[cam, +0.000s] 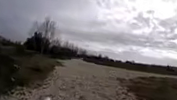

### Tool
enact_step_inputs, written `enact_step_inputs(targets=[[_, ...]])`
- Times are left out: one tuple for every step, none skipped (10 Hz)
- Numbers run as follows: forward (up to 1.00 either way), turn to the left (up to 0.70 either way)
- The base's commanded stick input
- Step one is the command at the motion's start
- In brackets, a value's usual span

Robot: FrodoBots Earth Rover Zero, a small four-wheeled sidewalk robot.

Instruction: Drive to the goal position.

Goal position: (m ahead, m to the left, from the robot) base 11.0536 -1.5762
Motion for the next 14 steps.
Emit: enact_step_inputs(targets=[[0.50, 0.00], [0.50, 0.00], [0.50, 0.00], [0.50, 0.00], [0.50, 0.00], [0.50, 0.00], [0.50, 0.00], [0.50, 0.00], [0.50, 0.00], [0.50, 0.00], [0.50, 0.00], [0.50, 0.00], [0.50, 0.00], [0.50, 0.00]])
